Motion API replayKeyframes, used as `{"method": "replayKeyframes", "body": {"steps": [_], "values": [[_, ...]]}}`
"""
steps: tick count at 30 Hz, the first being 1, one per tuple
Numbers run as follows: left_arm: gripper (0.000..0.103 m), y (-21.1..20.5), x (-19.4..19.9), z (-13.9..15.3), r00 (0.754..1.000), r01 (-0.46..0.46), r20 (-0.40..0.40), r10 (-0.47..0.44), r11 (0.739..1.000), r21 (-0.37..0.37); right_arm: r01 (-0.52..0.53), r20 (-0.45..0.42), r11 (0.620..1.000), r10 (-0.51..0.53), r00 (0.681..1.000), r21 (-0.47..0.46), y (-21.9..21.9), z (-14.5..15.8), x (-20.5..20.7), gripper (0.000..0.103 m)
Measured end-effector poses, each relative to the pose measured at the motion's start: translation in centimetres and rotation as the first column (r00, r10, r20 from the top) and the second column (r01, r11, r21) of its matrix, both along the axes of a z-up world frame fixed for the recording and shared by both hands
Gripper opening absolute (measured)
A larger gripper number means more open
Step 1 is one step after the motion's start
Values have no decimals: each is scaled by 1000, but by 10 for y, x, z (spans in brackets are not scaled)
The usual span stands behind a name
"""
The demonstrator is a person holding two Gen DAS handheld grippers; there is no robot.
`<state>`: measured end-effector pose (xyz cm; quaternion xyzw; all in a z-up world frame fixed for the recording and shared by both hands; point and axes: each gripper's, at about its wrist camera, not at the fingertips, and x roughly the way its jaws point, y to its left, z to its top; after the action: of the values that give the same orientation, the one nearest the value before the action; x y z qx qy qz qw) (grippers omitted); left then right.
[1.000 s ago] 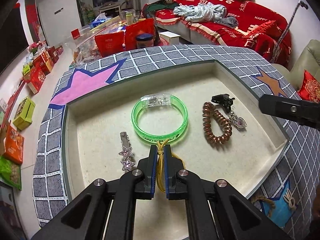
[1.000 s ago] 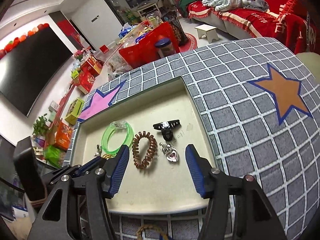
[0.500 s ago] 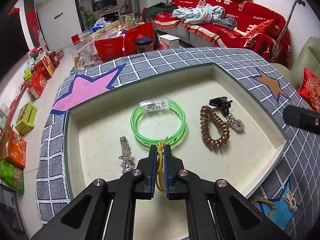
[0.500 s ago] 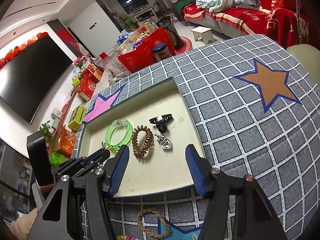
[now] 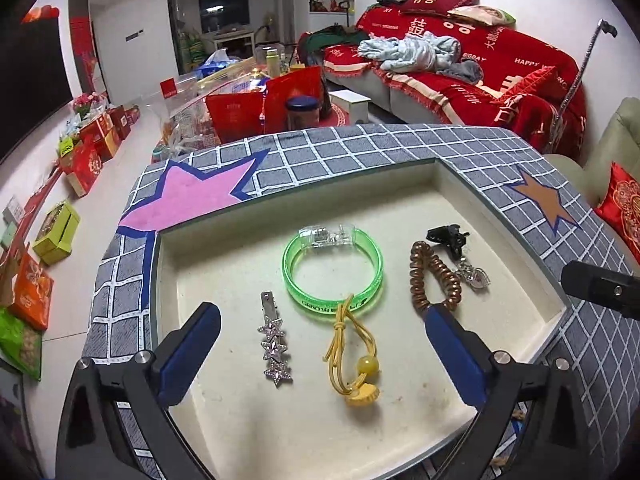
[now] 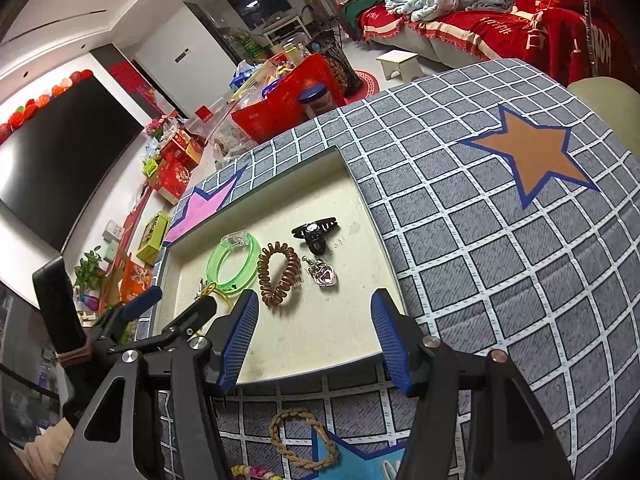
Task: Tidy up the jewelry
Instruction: 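Withdraw both tools from the tray toward the beaded bracelet and bunny clip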
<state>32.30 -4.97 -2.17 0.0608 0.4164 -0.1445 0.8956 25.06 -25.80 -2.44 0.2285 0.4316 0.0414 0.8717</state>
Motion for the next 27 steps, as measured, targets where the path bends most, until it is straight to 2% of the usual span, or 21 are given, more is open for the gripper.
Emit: {"method": "replayKeyframes", "body": {"steps": [4,5,6,8,15,17,21,27], "values": [[103,1,-1,0,1000,-4,17,4,1000,20,1,0,1000,-1,1000,-3,-1,1,-5,63],[103,2,-3,1,1000,-9,25,9,1000,25,-1,1,1000,1,1000,-3,0,2,-7,67],[103,2,-5,4,999,-13,30,12,1000,27,-2,3,1000,2,1000,-3,0,2,-9,77],[103,5,-9,7,999,-20,34,19,999,27,-9,17,1000,9,1000,3,0,4,-15,83],[103,19,-37,23,999,-12,43,11,1000,4,-10,19,1000,11,1000,-16,-4,9,-40,84],[103,23,-49,24,1000,22,14,-21,999,-27,-7,10,1000,7,1000,-21,-6,8,-50,84],[103,27,-74,22,1000,29,-9,-30,999,-36,5,-26,1000,-6,1000,-18,-9,-1,-67,84],[103,24,-111,6,996,34,-82,-37,999,-38,-2,-94,997,-6,996,-79,-6,-20,-92,84]]}}
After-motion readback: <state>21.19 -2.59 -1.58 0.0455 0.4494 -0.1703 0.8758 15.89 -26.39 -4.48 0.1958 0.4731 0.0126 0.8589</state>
